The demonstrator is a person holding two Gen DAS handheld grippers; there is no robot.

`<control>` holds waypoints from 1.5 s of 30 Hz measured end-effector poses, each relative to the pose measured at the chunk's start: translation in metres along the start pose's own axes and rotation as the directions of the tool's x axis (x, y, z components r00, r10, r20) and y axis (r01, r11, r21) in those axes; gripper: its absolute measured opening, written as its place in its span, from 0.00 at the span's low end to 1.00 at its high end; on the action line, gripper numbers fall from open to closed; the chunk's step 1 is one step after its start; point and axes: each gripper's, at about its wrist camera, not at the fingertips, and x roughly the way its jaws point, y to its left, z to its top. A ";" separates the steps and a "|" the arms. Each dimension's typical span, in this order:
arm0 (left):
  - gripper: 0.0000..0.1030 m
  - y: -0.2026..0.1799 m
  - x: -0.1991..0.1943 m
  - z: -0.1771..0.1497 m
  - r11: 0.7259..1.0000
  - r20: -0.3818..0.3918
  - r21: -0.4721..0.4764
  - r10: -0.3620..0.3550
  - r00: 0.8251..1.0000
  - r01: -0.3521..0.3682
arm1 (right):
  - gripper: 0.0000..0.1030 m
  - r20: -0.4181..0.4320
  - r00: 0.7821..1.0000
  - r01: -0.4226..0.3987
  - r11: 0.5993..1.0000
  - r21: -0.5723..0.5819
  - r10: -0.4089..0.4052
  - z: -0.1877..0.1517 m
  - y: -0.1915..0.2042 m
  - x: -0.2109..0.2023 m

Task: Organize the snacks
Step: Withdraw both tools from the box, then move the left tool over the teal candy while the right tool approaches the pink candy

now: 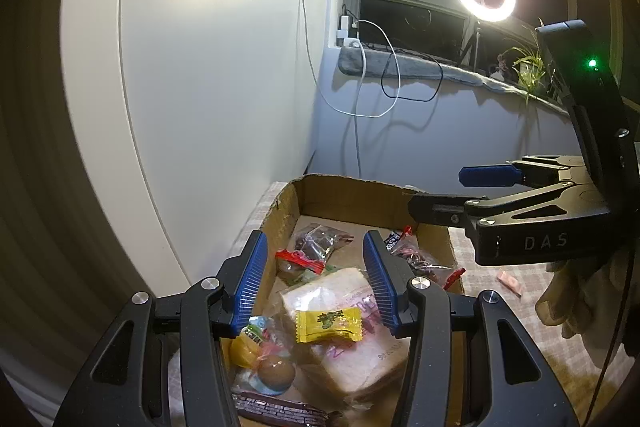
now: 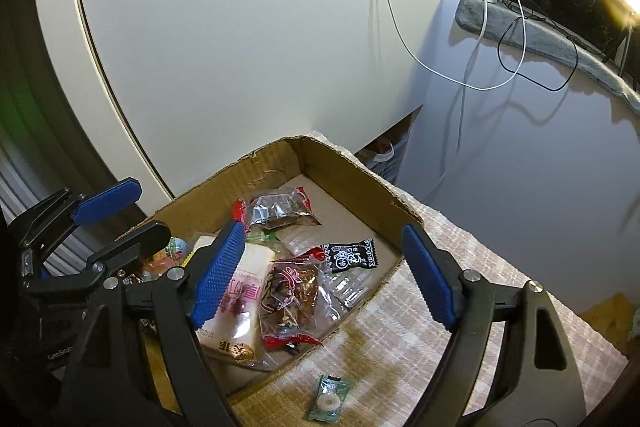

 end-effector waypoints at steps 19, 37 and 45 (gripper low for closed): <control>0.47 -0.030 -0.015 0.004 0.998 0.033 0.058 -0.025 0.999 0.023 | 0.81 0.010 1.000 0.021 1.000 0.005 -0.021 -0.016 -0.021 -0.035; 0.47 -0.073 -0.026 0.004 0.988 0.022 0.123 -0.098 0.995 0.095 | 0.81 0.007 0.999 0.036 0.998 0.054 -0.036 -0.054 -0.057 -0.071; 0.47 -0.101 -0.019 -0.009 0.975 -0.052 0.130 -0.174 0.983 0.179 | 0.81 -0.019 0.998 0.066 0.993 0.103 -0.064 -0.079 -0.090 -0.079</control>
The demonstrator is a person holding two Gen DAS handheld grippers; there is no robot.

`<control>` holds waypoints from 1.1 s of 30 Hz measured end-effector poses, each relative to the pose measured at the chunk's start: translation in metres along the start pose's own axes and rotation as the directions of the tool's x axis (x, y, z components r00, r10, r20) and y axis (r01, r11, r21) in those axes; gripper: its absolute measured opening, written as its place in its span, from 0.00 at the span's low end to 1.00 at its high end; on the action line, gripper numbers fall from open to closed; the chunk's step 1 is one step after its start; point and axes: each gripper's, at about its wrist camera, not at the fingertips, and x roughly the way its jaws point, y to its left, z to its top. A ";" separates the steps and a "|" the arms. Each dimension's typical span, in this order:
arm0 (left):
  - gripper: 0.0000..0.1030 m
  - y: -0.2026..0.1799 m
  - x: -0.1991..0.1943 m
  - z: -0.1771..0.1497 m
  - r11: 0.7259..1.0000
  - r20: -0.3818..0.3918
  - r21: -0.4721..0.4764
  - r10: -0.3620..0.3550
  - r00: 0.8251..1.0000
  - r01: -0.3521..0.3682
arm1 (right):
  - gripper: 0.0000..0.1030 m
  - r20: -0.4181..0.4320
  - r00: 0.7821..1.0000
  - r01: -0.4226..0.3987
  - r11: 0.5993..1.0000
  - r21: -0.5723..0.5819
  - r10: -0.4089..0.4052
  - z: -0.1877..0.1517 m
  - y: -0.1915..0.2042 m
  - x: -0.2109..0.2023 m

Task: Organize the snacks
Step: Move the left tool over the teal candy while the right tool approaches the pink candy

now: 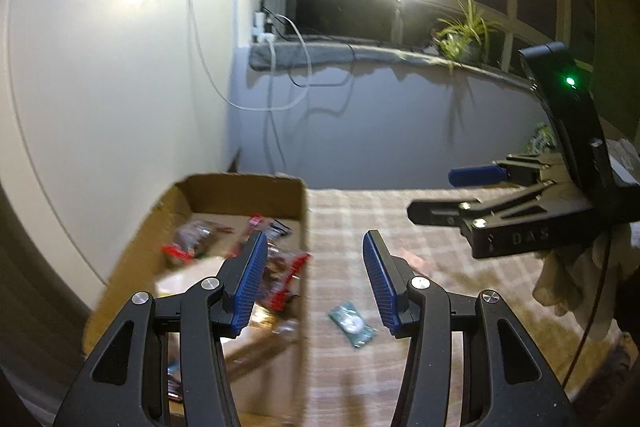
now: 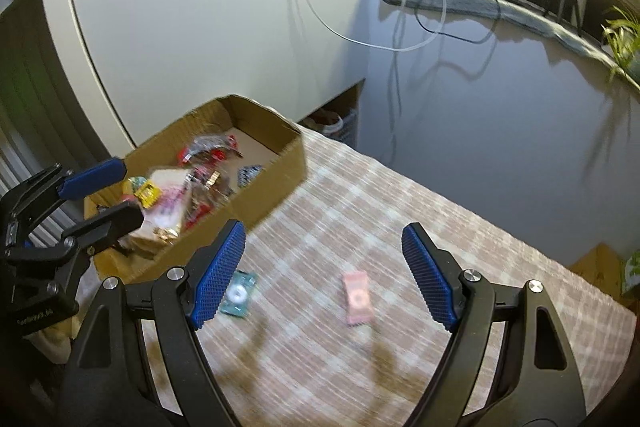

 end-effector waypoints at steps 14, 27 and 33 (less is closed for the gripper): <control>0.44 -0.061 0.038 -0.038 0.995 -0.205 0.018 -0.091 0.974 0.097 | 0.81 -0.089 0.996 -0.012 1.000 0.005 0.012 -0.038 -0.039 0.016; 0.36 -0.059 0.062 -0.055 0.996 -0.247 -0.049 0.055 0.967 -0.070 | 0.61 -0.168 0.982 -0.104 0.991 -0.085 0.088 -0.059 -0.047 0.043; 0.30 -0.050 0.072 -0.058 0.985 -0.278 -0.084 0.121 0.953 -0.149 | 0.54 -0.191 0.974 -0.146 0.982 -0.116 0.122 -0.061 -0.049 0.056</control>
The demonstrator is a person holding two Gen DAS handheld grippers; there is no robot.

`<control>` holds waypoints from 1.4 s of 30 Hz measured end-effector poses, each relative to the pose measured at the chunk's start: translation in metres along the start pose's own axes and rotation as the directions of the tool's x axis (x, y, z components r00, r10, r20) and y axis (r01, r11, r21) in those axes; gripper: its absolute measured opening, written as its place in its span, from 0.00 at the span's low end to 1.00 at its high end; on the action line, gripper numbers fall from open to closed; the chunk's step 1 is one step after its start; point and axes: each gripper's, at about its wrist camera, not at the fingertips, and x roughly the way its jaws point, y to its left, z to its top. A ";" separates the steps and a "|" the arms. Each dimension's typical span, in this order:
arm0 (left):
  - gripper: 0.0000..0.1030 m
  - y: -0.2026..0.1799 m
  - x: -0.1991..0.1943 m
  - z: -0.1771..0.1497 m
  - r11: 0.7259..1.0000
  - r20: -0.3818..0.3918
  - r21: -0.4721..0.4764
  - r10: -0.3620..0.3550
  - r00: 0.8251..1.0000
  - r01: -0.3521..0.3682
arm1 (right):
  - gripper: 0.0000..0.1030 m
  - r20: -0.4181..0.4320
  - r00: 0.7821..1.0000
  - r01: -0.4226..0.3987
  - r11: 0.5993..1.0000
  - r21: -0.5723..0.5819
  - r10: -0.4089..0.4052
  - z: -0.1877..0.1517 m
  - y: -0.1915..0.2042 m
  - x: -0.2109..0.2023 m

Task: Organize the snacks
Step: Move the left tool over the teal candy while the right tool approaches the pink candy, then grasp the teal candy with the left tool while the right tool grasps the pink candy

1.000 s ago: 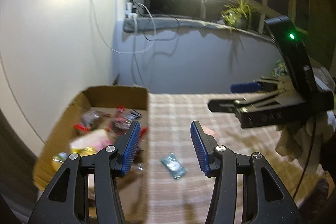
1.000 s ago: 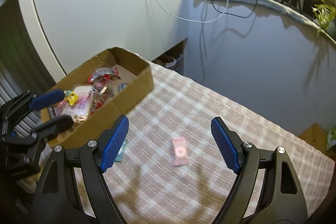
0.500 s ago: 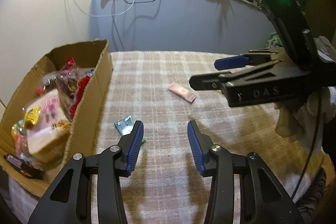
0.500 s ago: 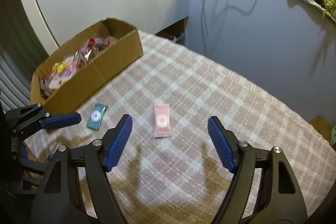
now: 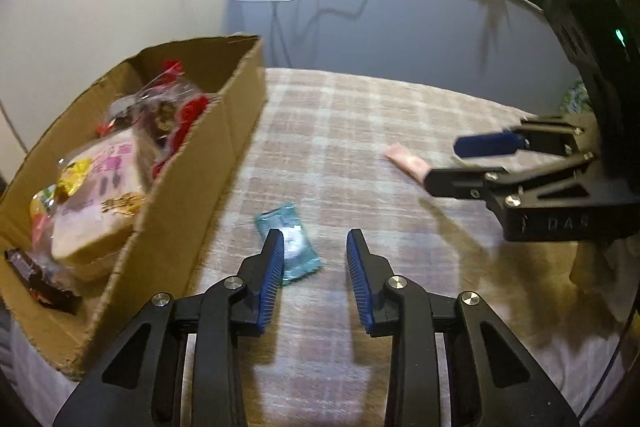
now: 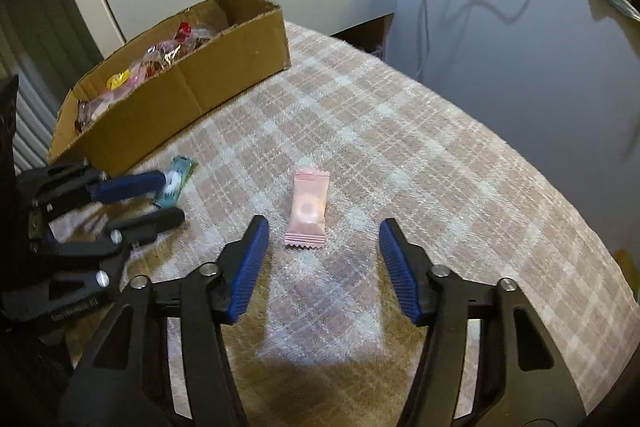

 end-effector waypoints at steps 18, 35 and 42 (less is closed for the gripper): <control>0.30 -0.001 0.011 0.004 0.997 -0.043 0.011 0.071 0.997 -0.071 | 0.52 0.014 0.999 -0.039 0.999 -0.031 0.039 0.009 0.004 0.015; 0.40 -0.006 0.014 0.005 0.997 -0.045 0.058 0.058 0.997 -0.056 | 0.27 0.005 1.000 -0.004 0.999 -0.036 0.005 0.009 0.006 0.010; 0.25 -0.007 0.020 0.008 0.998 -0.049 0.069 0.011 0.999 -0.007 | 0.28 0.002 1.000 0.004 0.999 -0.039 -0.004 0.011 0.006 0.014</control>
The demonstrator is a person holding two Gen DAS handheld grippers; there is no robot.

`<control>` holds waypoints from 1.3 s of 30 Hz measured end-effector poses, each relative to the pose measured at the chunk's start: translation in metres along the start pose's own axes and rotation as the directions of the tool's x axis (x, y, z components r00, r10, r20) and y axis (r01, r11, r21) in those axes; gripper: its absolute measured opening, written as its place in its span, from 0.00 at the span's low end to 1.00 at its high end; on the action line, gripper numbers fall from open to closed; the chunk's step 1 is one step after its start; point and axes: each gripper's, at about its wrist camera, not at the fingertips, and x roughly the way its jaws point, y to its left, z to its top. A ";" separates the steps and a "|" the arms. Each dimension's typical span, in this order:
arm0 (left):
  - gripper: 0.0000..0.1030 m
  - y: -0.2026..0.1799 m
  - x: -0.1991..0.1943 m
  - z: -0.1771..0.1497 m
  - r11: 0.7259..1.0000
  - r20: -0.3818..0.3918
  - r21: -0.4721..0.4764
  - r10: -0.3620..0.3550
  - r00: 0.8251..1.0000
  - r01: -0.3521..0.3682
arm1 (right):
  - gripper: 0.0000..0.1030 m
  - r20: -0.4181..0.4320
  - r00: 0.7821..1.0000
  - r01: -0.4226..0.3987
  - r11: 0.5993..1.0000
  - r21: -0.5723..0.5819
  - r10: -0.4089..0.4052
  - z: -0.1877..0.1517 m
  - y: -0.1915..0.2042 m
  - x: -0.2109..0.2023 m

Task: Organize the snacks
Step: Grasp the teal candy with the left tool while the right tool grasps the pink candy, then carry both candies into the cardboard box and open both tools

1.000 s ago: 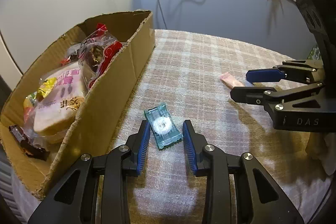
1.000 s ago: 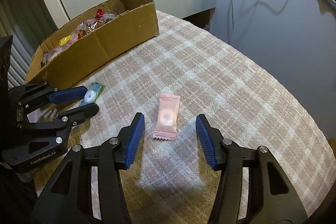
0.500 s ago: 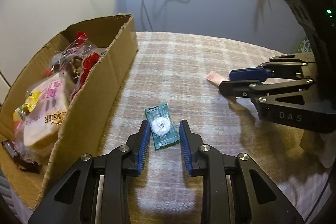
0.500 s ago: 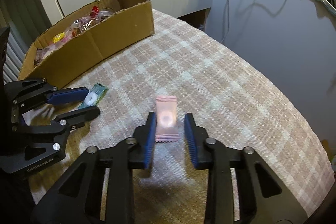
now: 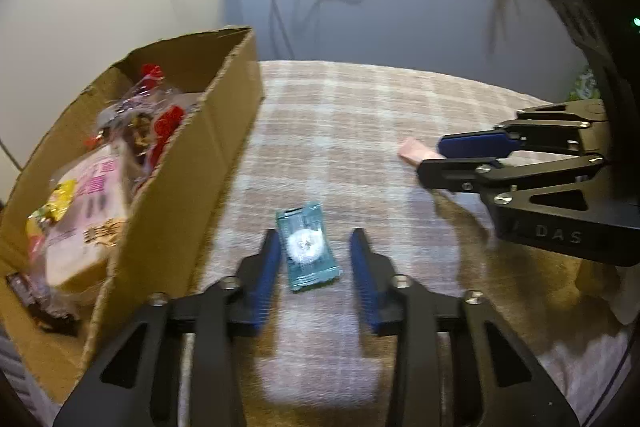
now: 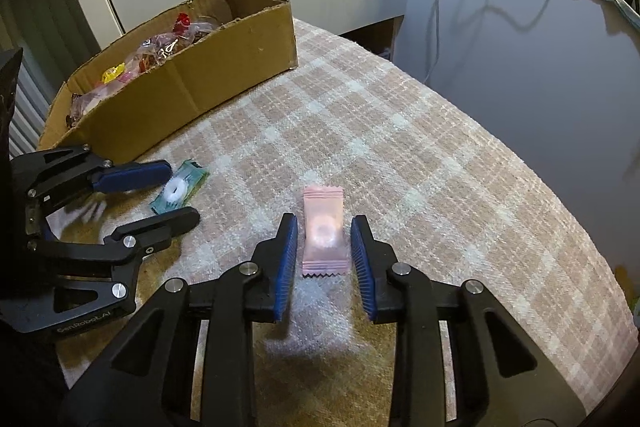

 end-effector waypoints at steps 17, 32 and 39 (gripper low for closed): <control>0.20 0.002 -0.021 -0.002 0.999 0.073 0.021 -0.048 0.996 0.047 | 0.20 0.031 0.999 0.004 0.995 0.099 -0.008 -0.010 -0.005 -0.026; 0.20 0.060 -0.083 0.030 0.999 0.269 -0.018 -0.043 0.962 0.049 | 0.20 0.172 0.985 0.012 0.994 0.113 -0.031 0.032 0.047 -0.076; 0.20 0.114 -0.100 0.039 0.997 0.340 -0.074 0.019 0.940 0.007 | 0.20 0.241 0.971 -0.021 0.993 0.116 -0.007 0.071 0.079 -0.079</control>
